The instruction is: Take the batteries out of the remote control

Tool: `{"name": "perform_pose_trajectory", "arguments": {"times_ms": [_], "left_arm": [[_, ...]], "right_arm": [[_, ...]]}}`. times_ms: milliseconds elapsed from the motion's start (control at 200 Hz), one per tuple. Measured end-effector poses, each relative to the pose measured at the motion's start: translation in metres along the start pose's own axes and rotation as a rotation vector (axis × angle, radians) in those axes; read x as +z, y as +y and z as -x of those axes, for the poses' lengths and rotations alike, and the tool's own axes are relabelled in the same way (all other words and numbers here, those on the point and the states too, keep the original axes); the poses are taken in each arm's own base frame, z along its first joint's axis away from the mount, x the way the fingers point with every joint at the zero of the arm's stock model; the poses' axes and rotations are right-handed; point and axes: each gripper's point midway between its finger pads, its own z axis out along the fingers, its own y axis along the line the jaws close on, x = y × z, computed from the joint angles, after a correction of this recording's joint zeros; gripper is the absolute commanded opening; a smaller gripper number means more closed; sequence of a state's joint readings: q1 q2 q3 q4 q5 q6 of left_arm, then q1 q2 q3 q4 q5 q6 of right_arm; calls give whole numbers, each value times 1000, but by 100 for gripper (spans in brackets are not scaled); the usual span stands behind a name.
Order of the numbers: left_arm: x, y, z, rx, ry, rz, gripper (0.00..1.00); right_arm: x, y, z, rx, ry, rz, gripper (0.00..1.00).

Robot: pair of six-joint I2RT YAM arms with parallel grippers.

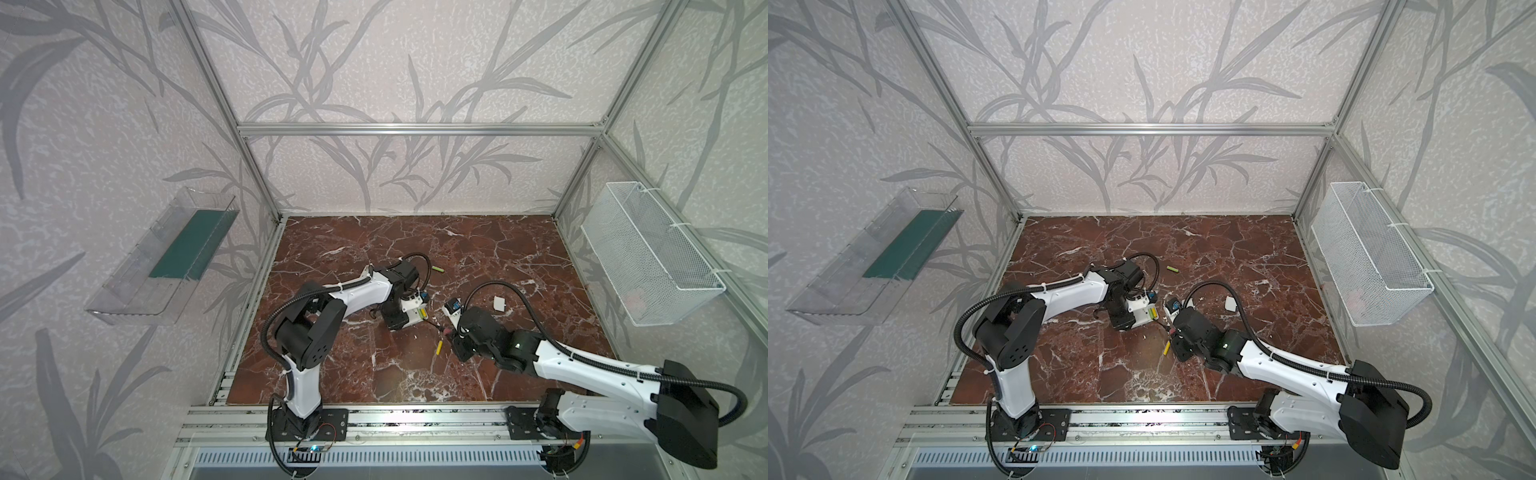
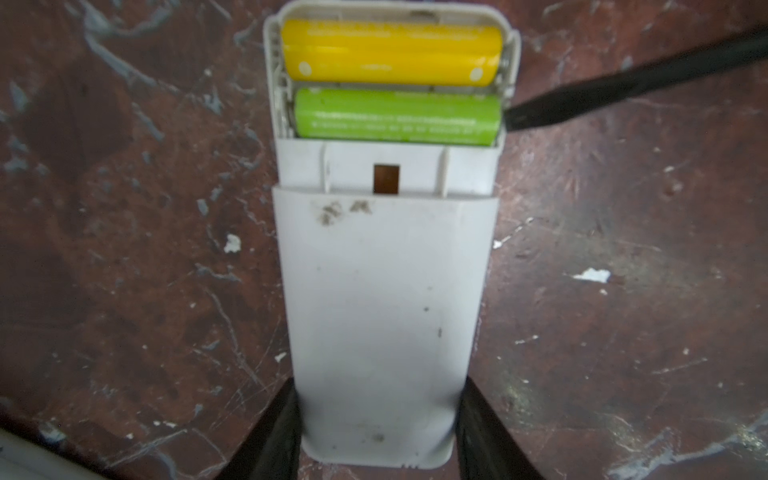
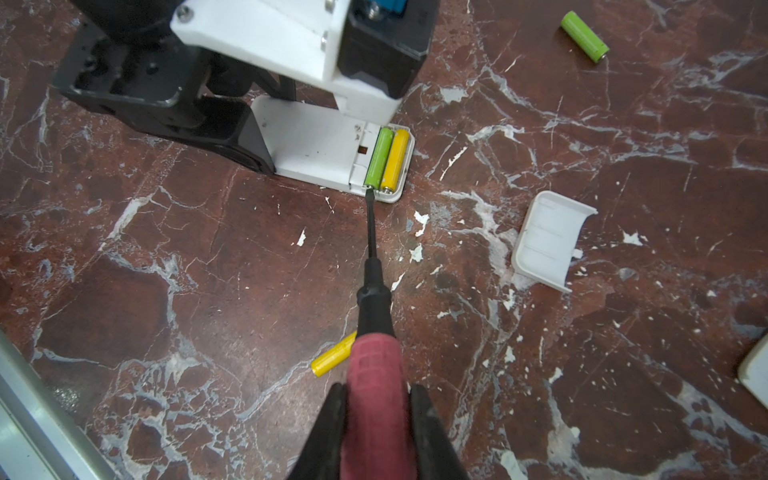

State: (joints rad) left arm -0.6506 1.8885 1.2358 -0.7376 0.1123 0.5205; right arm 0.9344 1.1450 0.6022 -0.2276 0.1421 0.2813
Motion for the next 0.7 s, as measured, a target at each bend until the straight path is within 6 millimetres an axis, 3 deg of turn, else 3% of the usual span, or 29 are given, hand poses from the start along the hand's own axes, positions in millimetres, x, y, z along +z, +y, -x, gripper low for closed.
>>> {"name": "perform_pose_trajectory", "arguments": {"times_ms": [375, 700], "left_arm": [[0, 0, 0, -12, 1, -1, 11], [0, -1, 0, -22, 4, -3, 11]], "right_arm": [[6, -2, -9, 21, 21, -10, 0], [24, 0, -41, 47, 4, -1, 0]]}}
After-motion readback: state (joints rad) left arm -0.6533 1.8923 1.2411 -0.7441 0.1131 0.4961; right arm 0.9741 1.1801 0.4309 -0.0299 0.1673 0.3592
